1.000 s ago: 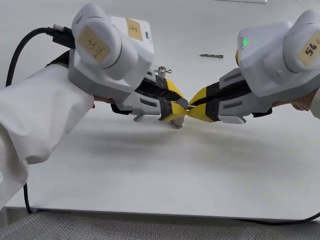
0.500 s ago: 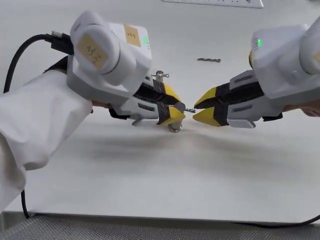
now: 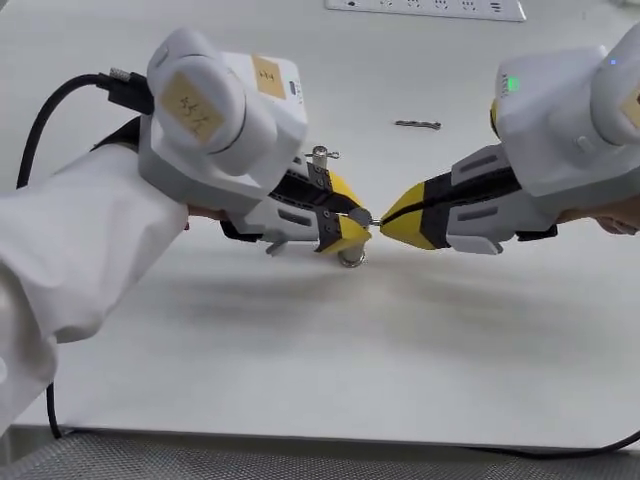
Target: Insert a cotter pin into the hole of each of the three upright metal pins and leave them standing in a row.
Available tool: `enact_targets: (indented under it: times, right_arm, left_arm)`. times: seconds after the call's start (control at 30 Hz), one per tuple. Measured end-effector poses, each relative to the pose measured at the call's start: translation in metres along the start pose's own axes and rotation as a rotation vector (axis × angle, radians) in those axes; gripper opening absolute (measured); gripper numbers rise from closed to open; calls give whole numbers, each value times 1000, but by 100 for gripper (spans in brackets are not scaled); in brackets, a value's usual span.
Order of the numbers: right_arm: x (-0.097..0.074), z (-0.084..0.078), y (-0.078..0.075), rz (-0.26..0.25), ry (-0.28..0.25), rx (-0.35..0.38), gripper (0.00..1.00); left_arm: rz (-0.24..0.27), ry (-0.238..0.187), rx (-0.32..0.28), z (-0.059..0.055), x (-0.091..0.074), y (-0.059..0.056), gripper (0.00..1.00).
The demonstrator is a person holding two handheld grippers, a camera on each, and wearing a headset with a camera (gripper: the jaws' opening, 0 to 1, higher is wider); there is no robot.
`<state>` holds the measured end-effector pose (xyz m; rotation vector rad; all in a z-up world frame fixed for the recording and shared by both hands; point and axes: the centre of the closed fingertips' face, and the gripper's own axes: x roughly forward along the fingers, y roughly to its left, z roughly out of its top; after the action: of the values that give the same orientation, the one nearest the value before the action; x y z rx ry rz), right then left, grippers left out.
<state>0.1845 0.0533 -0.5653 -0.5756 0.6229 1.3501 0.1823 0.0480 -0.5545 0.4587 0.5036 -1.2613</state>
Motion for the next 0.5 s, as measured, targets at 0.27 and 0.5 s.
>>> enact_targets:
  times: [0.27,0.5]
  right_arm:
    - [-1,0,-1,-9,3,-3,0]
    - [-6,2,1,-16,-11,2,11]
  left_arm:
    - [6,4,18,-1,0,1,11]
    - [-11,-13,-25,-7,-3,-3,38]
